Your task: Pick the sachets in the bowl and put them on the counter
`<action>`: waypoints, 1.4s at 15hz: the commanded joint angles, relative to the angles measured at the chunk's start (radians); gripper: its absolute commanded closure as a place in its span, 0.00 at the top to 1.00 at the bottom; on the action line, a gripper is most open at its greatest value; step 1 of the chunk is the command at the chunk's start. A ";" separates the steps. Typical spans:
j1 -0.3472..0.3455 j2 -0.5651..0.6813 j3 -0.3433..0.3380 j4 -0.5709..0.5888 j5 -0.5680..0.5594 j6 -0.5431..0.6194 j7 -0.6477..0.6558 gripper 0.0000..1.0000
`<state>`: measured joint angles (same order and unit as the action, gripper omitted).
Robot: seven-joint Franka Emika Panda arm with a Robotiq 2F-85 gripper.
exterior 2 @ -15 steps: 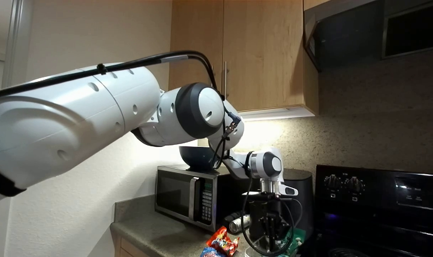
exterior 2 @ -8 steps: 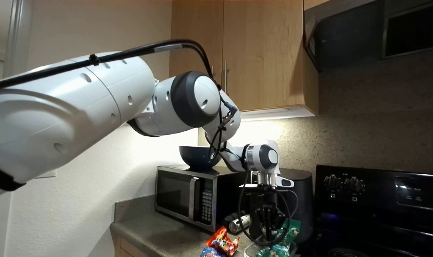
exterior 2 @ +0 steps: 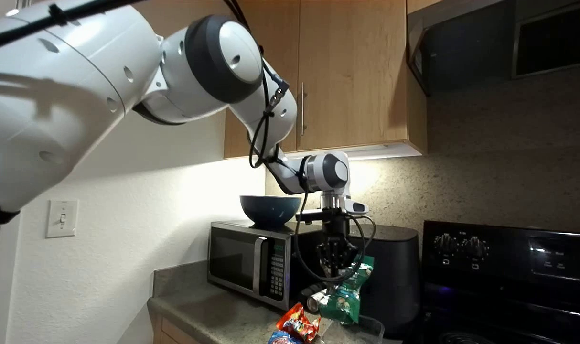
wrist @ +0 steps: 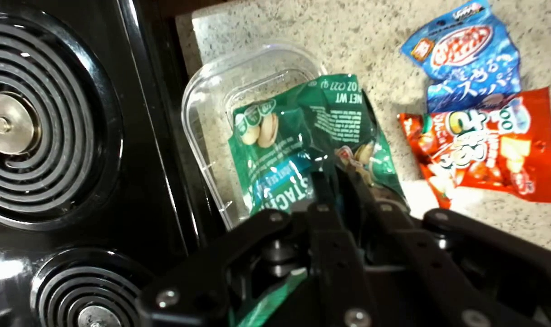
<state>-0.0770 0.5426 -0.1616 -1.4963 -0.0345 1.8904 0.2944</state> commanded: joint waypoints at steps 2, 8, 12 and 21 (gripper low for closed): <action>0.061 -0.146 0.036 -0.121 -0.058 -0.001 -0.022 0.03; 0.107 -0.044 0.093 -0.036 -0.085 0.060 -0.071 0.03; 0.083 0.061 0.100 0.027 -0.053 0.077 -0.114 0.03; 0.033 0.125 0.086 0.073 -0.043 0.056 -0.141 0.69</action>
<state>-0.0327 0.7035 -0.0740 -1.4098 -0.0951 1.9642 0.1834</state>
